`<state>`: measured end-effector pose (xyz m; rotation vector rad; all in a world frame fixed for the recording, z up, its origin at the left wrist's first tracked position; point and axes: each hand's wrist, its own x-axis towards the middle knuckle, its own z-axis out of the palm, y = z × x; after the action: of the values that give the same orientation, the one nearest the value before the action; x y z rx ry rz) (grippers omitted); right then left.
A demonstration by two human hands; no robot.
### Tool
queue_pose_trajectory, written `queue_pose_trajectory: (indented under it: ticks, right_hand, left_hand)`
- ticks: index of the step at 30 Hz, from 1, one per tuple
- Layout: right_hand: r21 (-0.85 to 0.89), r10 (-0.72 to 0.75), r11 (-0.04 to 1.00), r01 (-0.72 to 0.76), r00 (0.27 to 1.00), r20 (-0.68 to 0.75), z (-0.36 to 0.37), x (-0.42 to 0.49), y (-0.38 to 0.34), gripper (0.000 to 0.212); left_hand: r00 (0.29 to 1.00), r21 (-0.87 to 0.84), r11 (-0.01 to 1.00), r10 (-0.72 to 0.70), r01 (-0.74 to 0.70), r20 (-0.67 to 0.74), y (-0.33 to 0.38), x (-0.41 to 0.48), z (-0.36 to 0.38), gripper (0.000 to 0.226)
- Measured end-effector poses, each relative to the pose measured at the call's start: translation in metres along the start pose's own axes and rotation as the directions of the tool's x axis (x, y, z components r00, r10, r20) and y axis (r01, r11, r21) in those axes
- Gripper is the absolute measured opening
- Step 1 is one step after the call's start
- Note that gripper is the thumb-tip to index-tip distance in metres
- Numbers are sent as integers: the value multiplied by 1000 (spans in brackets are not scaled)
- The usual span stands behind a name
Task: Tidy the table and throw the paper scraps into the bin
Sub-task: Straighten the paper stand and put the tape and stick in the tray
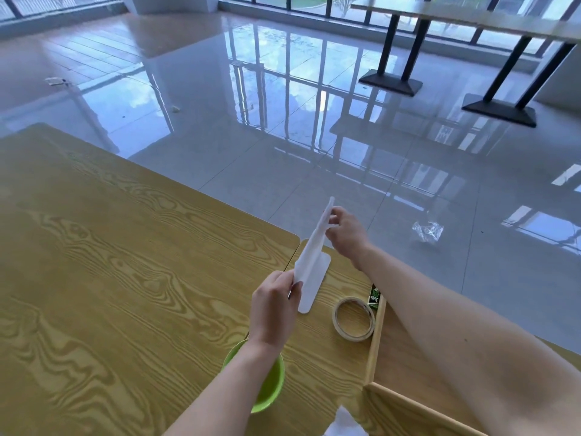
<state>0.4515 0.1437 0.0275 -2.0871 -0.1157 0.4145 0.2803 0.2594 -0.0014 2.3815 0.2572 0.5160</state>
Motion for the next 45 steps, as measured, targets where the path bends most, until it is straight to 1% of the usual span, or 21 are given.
queue_pose_trajectory:
  ticks: [2,5,7,10,15,16,17,18,19,20,21,23,25,27,29,31,33,35,38,41,45]
  right_hand:
    - [-1,1,1000,-1,1000,-10,1,1,-1,41]
    - [15,8,1000,-8,1000,-7,1,2,-4,41]
    - [19,6,1000,-6,1000,-1,2,2,-6,41]
    - [30,3,1000,-4,1000,4,3,4,-6,42]
    - [43,-2,999,1,1000,8,3,6,-5,41]
    - [36,0,999,0,1000,8,2,7,-3,42]
    - [17,4,1000,-4,1000,6,0,6,-1,45]
    - [-6,14,1000,-14,1000,3,-4,4,3,50]
    - [-27,20,999,-20,1000,-1,-10,1,8,54]
    - [-56,19,998,-20,1000,-5,-16,-3,14,54]
    - [-104,16,994,-16,1000,-7,-24,-8,22,50]
    - [-281,19,959,-20,1000,-6,-41,-19,42,41]
    - [-463,35,886,-29,999,5,-55,-31,64,33]
    - [-563,53,826,-27,998,30,-63,-40,80,28]
    - [-642,38,766,-3,998,42,-66,-46,92,27]
    - [-710,-9,704,37,999,43,-66,-47,100,28]
    - [-773,-34,632,52,999,39,-64,-47,106,29]
    - [-808,-24,588,38,999,30,-61,-45,110,29]
    - [-839,-13,543,30,1000,28,-57,-43,117,29]
    - [-852,-2,522,30,999,34,-57,-40,122,32]
    - [-862,-2,505,37,999,41,-57,-37,127,36]
  left_hand:
    - [1000,-2,1000,-4,4,-6,0,1,1,48]
    - [1000,16,1000,4,-3,-30,-1,2,3,32]
    - [999,13,1000,-2,2,-36,-2,2,3,34]
    - [999,4,1000,3,-2,-34,-1,5,1,47]
    - [998,29,1000,-8,10,-67,-4,3,4,41]
    - [998,17,999,-27,28,-54,-5,1,5,32]
    - [999,-8,999,-35,35,-38,-7,-4,6,13]
    - [997,-38,997,-74,73,-23,-6,-8,5,14]
    - [992,-68,990,-122,120,-19,-7,-13,6,33]
    - [981,-128,975,-187,181,-41,-6,-19,7,43]
    - [959,-186,950,-271,252,-85,-2,-24,7,43]
    - [907,-270,901,-390,340,-159,12,-33,6,29]
    - [916,-289,907,-363,305,-173,25,-46,12,20]
    - [956,-264,931,-281,252,-78,35,-60,21,16]
    - [961,-186,944,-257,273,104,40,-68,34,15]
    - [907,-73,937,-307,341,288,39,-70,51,32]
    - [831,45,915,-383,401,404,36,-67,65,51]
    - [780,128,888,-451,442,435,37,-61,76,57]
    - [742,206,852,-521,481,422,40,-50,89,51]
    - [739,269,844,-536,463,408,43,-41,98,43]
    - [750,284,837,-546,468,373,44,-36,104,38]
